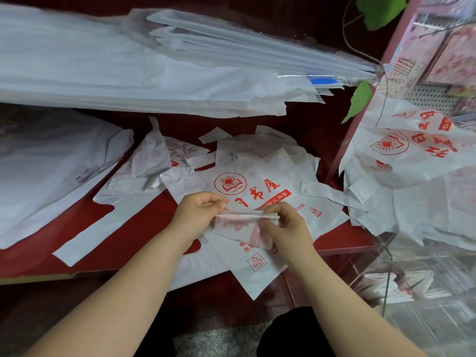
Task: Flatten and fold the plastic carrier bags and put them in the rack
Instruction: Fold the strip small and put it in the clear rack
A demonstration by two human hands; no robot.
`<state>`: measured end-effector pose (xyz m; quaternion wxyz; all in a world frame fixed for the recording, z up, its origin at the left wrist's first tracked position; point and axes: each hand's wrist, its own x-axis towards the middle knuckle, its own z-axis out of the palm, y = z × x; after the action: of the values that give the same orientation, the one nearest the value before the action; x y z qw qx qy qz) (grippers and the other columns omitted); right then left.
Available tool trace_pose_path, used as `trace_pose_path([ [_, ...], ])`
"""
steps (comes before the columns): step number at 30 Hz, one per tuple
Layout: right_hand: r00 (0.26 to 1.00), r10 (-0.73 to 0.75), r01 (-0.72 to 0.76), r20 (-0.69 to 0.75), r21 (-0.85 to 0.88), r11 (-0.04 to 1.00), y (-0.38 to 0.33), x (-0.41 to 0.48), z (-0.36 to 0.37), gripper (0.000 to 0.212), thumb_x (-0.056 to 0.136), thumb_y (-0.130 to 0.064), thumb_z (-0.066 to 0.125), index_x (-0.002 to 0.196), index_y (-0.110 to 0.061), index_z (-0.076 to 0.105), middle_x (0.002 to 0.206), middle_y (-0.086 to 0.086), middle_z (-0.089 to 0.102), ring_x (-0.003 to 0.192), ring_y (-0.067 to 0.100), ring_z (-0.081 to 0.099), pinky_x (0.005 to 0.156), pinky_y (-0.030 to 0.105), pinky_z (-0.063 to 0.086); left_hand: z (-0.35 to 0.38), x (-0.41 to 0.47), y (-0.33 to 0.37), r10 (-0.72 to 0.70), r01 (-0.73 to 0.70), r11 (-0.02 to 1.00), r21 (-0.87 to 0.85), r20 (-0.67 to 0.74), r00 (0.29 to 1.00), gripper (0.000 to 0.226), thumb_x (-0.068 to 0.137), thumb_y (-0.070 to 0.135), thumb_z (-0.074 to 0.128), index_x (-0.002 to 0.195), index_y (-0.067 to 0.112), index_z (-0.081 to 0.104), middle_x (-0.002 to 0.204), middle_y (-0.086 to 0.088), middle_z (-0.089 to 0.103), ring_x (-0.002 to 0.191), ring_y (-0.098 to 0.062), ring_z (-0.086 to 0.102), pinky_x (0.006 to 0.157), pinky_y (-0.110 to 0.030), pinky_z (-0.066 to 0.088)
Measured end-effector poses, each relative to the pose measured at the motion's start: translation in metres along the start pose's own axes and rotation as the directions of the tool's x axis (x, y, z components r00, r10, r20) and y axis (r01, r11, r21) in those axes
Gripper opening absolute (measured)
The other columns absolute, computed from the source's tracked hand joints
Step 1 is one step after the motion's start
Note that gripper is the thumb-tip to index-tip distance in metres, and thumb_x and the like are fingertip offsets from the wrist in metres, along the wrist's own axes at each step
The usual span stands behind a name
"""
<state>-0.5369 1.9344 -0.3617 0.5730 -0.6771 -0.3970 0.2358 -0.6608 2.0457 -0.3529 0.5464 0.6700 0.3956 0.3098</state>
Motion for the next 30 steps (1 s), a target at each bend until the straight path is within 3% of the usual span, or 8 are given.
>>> trace_pose_path([
  [7,0.976,0.2,-0.138,-0.088,0.46,0.877,-0.013,0.004,-0.001,0.028,0.087,0.01,0.048,0.084,-0.018,0.054,0.067,0.0,0.055,0.062,0.013,0.055,0.059,0.023,0.048,0.002,-0.009,0.014,-0.048,0.047,0.997,-0.057,-0.026,0.998,0.02,0.088,0.005,0.054,0.102,0.02,0.057,0.082,0.0,0.061,0.069,-0.006,0.053,0.051,-0.001,0.038],
  [9,0.976,0.2,-0.13,-0.089,0.501,0.856,-0.017,0.003,-0.004,0.03,0.088,0.009,0.048,0.09,-0.02,0.055,0.066,0.0,0.056,0.063,0.014,0.057,0.065,0.027,0.049,0.005,-0.012,0.017,-0.037,0.03,0.996,-0.088,-0.07,0.997,0.015,0.093,0.018,0.049,0.107,0.021,0.054,0.1,-0.002,0.059,0.081,-0.009,0.054,0.074,-0.009,0.042],
  [12,0.978,0.184,-0.11,-0.098,0.507,0.855,-0.022,-0.001,-0.013,0.031,0.088,0.008,0.049,0.091,-0.022,0.056,0.061,-0.003,0.059,0.063,0.012,0.06,0.063,0.027,0.05,0.013,-0.019,0.027,-0.076,0.1,0.956,-0.276,0.099,0.992,0.052,0.084,0.055,0.038,0.126,0.024,0.044,0.111,0.003,0.055,0.101,-0.012,0.054,0.1,-0.033,0.039],
  [14,0.981,0.165,-0.094,-0.102,0.492,0.866,-0.023,-0.006,-0.018,0.032,0.088,0.008,0.049,0.09,-0.022,0.056,0.054,-0.008,0.058,0.059,0.01,0.059,0.061,0.026,0.05,0.02,-0.025,0.033,-0.07,0.137,0.954,-0.267,0.247,0.967,0.065,0.068,0.056,0.05,0.122,0.02,0.048,0.106,0.001,0.061,0.095,-0.011,0.061,0.093,-0.031,0.046],
  [17,0.98,0.157,-0.075,-0.126,0.499,0.864,-0.02,-0.016,-0.028,0.032,0.086,0.008,0.052,0.09,-0.023,0.058,0.061,0.002,0.051,0.066,0.02,0.052,0.069,0.032,0.047,0.034,-0.032,0.036,-0.087,0.182,0.942,-0.28,0.32,0.943,0.013,0.081,0.017,0.062,0.093,0.014,0.061,0.077,0.001,0.069,0.066,-0.008,0.066,0.063,-0.024,0.053],
  [23,0.978,0.188,-0.129,-0.084,0.46,0.878,-0.004,-0.04,-0.07,0.033,0.082,0.006,0.059,0.094,-0.025,0.056,0.077,0.0,0.06,0.068,0.013,0.057,0.067,0.023,0.048,0.069,-0.047,0.036,-0.115,0.194,0.964,-0.181,0.374,0.92,0.011,0.08,-0.001,0.064,0.079,0.01,0.066,0.067,-0.002,0.07,0.06,-0.014,0.066,0.056,-0.022,0.052],
  [27,0.991,0.113,-0.111,0.079,-0.024,0.994,0.003,-0.06,-0.114,0.045,0.077,-0.004,0.07,0.108,-0.029,0.05,0.105,-0.008,0.058,0.091,0.004,0.056,0.085,0.016,0.048,0.094,-0.056,0.044,0.063,-0.159,0.958,0.24,0.364,0.929,0.007,0.076,0.007,0.071,0.072,0.01,0.066,0.064,-0.002,0.062,0.058,-0.012,0.054,0.054,-0.019,0.04],
  [30,0.975,0.113,-0.041,0.193,-0.341,0.939,0.003,-0.073,-0.14,0.033,0.078,-0.011,0.069,0.106,-0.022,0.056,0.089,-0.019,0.055,0.079,-0.007,0.053,0.075,0.01,0.044,0.121,-0.064,0.053,0.15,-0.347,0.863,0.366,0.47,0.87,0.018,0.074,0.014,0.072,0.071,0.0,0.062,0.065,-0.007,0.053,0.058,-0.011,0.046,0.054,-0.024,0.032],
])
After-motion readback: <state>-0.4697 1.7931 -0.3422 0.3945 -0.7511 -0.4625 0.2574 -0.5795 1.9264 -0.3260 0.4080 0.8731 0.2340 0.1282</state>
